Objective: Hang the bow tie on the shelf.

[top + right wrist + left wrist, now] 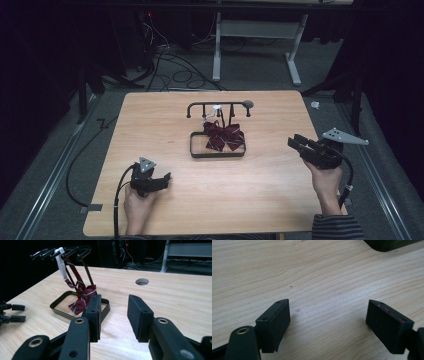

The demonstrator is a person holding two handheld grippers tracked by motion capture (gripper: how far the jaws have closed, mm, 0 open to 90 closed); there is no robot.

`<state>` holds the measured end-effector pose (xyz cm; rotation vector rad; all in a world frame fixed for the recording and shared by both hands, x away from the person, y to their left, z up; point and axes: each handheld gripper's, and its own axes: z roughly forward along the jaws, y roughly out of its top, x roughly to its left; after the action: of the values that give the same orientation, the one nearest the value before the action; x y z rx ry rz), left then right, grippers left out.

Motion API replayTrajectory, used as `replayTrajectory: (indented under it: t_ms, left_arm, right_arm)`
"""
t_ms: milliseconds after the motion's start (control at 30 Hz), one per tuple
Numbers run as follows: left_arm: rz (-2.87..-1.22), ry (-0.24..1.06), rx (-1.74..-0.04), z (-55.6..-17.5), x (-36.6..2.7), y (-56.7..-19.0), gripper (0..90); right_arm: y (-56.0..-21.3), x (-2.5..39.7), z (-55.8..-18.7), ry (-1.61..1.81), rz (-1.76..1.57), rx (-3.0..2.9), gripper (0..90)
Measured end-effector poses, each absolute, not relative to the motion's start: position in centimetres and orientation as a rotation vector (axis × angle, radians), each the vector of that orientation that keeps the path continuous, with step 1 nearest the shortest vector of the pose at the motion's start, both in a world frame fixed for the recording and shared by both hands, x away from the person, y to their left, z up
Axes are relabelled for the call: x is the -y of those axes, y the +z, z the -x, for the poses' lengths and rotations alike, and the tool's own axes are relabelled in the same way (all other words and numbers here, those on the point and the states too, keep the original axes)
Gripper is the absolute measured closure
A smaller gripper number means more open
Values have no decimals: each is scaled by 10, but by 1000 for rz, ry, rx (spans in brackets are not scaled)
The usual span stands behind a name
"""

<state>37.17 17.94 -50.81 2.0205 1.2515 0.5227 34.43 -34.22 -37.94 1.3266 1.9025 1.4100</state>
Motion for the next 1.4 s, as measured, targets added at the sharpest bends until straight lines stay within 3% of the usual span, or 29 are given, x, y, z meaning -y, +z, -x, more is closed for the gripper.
replayTrajectory:
  t_ms: [1400]
  left_arm:
    - [-2020,523,-1253,-372,-179,-508,204]
  right_arm:
    - [-437,329,-339,1355,-1424,-1972,659]
